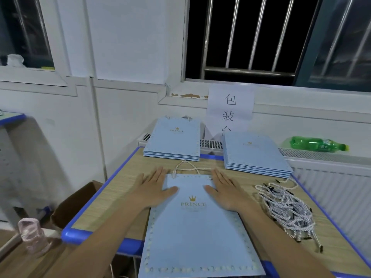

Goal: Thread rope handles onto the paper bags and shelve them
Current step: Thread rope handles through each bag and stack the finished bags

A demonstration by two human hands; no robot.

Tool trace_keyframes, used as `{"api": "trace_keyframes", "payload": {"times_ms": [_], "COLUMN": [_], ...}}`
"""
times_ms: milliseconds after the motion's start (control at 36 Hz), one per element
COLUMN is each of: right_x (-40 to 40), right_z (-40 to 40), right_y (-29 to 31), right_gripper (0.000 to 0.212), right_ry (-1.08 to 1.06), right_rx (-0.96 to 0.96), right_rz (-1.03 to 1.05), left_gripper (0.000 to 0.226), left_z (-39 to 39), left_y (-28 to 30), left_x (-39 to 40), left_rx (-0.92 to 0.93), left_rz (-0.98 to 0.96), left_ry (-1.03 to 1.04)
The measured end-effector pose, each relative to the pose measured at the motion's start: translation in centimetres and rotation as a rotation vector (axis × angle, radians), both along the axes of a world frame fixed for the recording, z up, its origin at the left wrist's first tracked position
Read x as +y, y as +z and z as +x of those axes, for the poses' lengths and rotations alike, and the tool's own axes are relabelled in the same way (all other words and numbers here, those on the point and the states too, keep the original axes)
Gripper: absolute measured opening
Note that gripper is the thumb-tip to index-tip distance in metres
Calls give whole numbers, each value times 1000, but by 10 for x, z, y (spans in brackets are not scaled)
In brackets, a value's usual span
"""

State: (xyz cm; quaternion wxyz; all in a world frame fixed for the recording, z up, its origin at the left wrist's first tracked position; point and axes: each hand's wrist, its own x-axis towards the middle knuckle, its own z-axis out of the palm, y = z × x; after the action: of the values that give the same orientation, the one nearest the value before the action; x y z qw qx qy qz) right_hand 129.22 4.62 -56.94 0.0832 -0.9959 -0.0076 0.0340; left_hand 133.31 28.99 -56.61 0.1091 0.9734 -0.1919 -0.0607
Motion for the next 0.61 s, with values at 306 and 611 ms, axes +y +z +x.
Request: {"api": "trace_keyframes", "payload": {"times_ms": [306, 611], "right_x": [-17, 0], "right_z": [-34, -57], "right_y": [12, 22], "right_gripper": [56, 21], "right_ry": [-89, -197], "right_rx": [-185, -330], "right_rz": [229, 814], "left_gripper": [88, 34], "left_z": [-14, -48], "left_y": [9, 28], "left_x": [34, 49], "left_rx": [-3, 362], "left_rz": [-147, -796], "left_ry": [79, -133]}}
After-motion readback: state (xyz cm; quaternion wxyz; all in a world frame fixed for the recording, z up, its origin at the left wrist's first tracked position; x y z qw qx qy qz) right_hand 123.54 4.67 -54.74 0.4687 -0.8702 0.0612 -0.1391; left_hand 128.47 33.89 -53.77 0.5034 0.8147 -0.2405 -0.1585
